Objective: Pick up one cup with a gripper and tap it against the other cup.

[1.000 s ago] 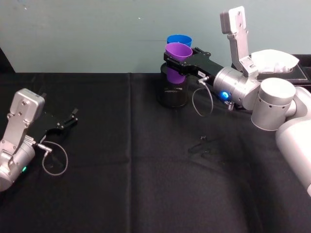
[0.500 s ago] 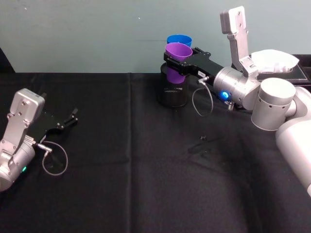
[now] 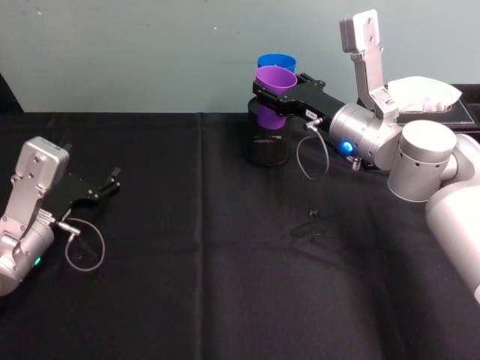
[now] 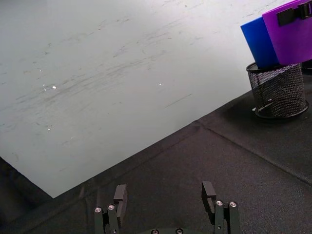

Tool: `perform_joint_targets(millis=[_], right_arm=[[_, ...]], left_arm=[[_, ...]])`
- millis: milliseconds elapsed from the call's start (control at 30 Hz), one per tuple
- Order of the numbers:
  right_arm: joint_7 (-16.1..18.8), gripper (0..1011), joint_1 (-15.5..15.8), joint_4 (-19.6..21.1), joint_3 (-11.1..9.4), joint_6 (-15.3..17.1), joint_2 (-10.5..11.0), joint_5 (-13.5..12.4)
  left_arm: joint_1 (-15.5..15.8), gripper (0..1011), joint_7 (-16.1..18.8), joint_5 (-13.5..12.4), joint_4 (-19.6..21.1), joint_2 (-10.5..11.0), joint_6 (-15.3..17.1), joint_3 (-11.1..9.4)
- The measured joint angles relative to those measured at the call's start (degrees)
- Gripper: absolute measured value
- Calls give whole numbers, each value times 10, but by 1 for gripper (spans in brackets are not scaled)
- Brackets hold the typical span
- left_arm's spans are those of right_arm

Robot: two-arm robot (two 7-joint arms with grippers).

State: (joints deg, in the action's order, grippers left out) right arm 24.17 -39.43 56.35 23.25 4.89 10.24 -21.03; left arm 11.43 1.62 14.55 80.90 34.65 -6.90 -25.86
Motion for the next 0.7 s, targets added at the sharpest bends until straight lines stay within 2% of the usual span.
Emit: perform_joint_targets(millis=[467, 700], right_arm=[[8, 732, 3, 3, 0, -4, 1, 0], [19, 732, 35, 52, 1, -2, 19, -2]], left_arm=[[0, 1005, 0, 0, 0, 0, 0, 0], [0, 1005, 0, 0, 0, 0, 0, 0]])
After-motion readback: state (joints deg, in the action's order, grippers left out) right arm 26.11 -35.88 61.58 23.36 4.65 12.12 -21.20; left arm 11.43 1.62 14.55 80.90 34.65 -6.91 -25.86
